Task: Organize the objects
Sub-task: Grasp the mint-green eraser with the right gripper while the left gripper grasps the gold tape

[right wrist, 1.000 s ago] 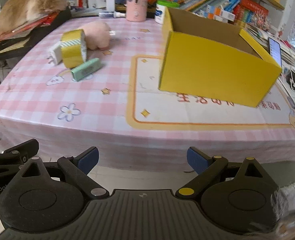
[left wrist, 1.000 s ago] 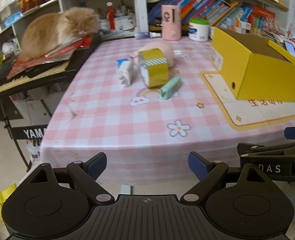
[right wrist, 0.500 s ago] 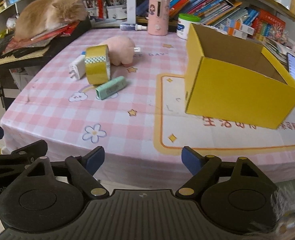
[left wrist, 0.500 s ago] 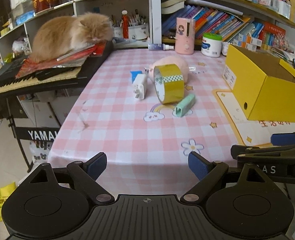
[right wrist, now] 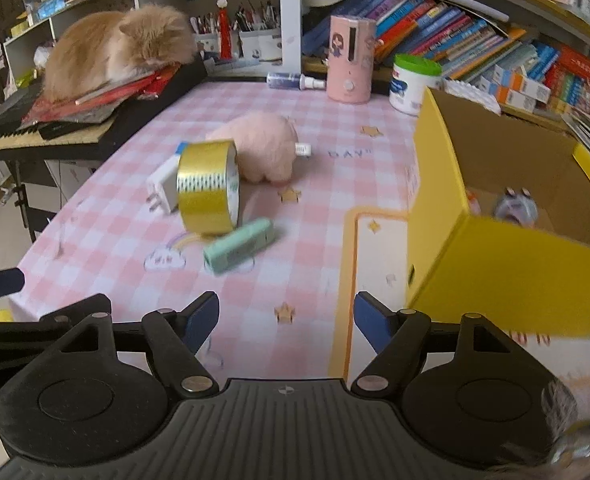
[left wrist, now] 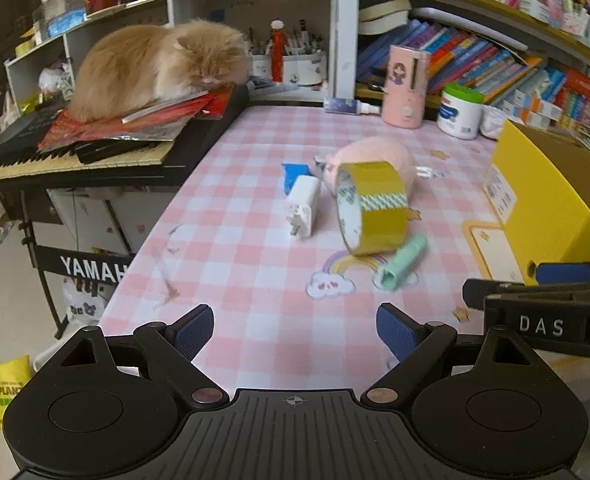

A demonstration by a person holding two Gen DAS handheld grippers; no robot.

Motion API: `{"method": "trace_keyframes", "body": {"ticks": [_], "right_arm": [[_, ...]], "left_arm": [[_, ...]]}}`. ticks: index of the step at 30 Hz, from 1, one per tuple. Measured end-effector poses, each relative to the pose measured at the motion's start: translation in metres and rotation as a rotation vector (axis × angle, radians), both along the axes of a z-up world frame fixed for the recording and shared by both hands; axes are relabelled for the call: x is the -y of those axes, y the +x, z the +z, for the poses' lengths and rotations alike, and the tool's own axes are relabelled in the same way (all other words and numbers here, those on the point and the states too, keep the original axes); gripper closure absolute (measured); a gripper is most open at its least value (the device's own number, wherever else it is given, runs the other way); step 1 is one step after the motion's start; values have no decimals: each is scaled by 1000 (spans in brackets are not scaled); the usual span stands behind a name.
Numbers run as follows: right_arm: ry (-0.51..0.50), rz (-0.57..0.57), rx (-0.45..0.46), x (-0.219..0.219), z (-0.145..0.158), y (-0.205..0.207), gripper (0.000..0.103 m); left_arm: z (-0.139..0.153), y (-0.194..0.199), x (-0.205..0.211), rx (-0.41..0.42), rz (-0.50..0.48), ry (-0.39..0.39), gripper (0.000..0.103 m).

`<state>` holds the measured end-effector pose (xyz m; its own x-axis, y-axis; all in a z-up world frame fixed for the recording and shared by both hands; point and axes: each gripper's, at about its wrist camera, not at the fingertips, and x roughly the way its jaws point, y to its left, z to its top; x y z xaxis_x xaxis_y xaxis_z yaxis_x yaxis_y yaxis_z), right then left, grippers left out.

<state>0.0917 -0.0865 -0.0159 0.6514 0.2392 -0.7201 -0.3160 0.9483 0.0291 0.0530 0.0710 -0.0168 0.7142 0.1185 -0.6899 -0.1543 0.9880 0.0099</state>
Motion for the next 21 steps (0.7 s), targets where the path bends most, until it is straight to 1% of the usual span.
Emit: {"method": "trace_keyframes", "body": {"ticks": [6, 9, 11, 14, 18, 21], "right_arm": [[0, 85, -51, -14, -10, 34, 30], [-16, 157, -83, -25, -19, 48, 27], [-32, 213, -97, -33, -25, 55, 25], [-53, 285, -84, -40, -31, 63, 25], [-84, 353, -45, -46, -37, 72, 24], [-89, 394, -42, -47, -43, 79, 24]], "left_arm": [[1, 20, -14, 0, 99, -10, 12], [2, 28, -22, 0, 146, -22, 12], [3, 33, -24, 5, 161, -40, 12], [7, 39, -23, 30, 140, -76, 12], [13, 51, -13, 56, 72, -70, 12], [17, 62, -8, 69, 48, -83, 12]]}}
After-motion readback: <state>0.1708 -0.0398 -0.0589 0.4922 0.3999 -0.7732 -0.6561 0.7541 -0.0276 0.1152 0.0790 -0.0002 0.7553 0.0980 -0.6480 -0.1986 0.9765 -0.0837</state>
